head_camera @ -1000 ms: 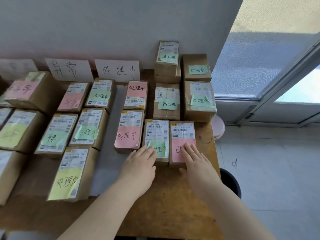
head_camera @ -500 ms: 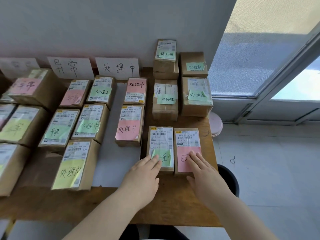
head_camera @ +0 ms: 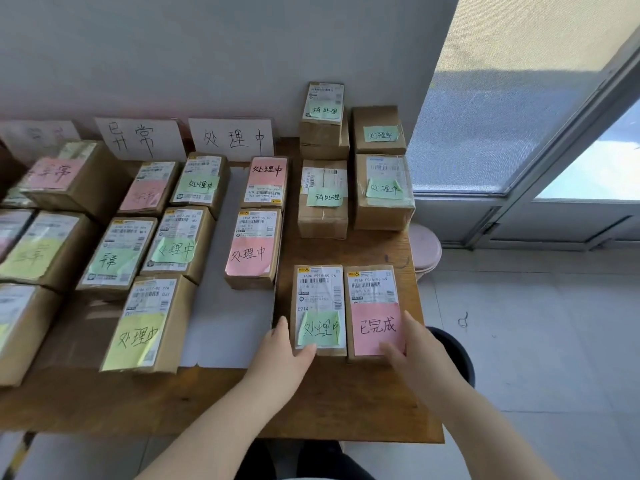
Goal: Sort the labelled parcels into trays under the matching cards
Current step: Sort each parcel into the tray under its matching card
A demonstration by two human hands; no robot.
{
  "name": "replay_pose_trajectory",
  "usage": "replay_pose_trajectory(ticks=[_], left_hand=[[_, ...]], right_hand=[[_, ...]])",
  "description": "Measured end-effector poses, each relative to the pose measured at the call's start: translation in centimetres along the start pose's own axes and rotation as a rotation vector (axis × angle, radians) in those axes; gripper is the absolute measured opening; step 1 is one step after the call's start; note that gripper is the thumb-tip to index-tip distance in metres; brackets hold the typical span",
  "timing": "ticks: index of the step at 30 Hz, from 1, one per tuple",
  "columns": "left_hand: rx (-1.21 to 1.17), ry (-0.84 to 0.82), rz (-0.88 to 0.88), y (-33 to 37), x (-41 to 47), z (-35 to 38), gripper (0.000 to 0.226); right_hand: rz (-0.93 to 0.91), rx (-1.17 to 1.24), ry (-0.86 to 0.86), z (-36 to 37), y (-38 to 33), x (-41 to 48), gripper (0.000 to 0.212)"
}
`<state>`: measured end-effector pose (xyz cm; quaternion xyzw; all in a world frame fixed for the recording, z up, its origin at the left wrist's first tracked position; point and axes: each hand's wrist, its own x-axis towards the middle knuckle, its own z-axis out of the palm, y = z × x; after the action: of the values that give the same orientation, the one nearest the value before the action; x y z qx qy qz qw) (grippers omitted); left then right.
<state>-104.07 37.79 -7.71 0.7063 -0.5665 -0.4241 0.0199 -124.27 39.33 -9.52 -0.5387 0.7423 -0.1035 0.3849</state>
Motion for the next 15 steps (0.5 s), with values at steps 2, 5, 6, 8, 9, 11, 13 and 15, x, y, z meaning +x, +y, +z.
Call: replay_pose_trajectory(ticks=[2, 5, 6, 8, 9, 11, 13, 15], left_hand=[[-0.134, -0.066, -0.041, 0.1, 0.3, 0.2, 0.054], [-0.281, -0.088, -0.079, 0.2, 0.4, 0.4, 0.050], [-0.304, -0.087, -0.086, 0.2, 0.5, 0.5, 0.052], [-0.342, -0.078, -0.102, 0.4, 0.5, 0.6, 0.060], [-0.370, -0.071, -0.109, 0.4, 0.4, 0.6, 0.064], [-0.425, -0.049, -0.109, 0.4, 0.4, 0.6, 0.070], [-0.456, -0.014, -0.097, 0.3, 0.1, 0.4, 0.073], [-0.477, 0.021, -0.071, 0.2, -0.2, -0.1, 0.076]], right_hand=[[0.010, 0.093, -0.030, 0.3, 0.1, 0.0, 0.043], [0.059, 0.228, -0.029, 0.4, 0.2, -0.1, 0.046], [0.076, 0.264, -0.024, 0.4, 0.3, -0.1, 0.048], [0.098, 0.332, -0.015, 0.2, 0.4, 0.0, 0.051], [0.101, 0.368, -0.009, 0.1, 0.5, 0.0, 0.052], [0.091, 0.443, 0.011, -0.2, 0.6, -0.1, 0.055], [0.074, 0.522, 0.036, -0.8, 0.7, -0.3, 0.058], [0.057, 0.607, 0.046, -1.4, 0.6, -0.5, 0.057]])
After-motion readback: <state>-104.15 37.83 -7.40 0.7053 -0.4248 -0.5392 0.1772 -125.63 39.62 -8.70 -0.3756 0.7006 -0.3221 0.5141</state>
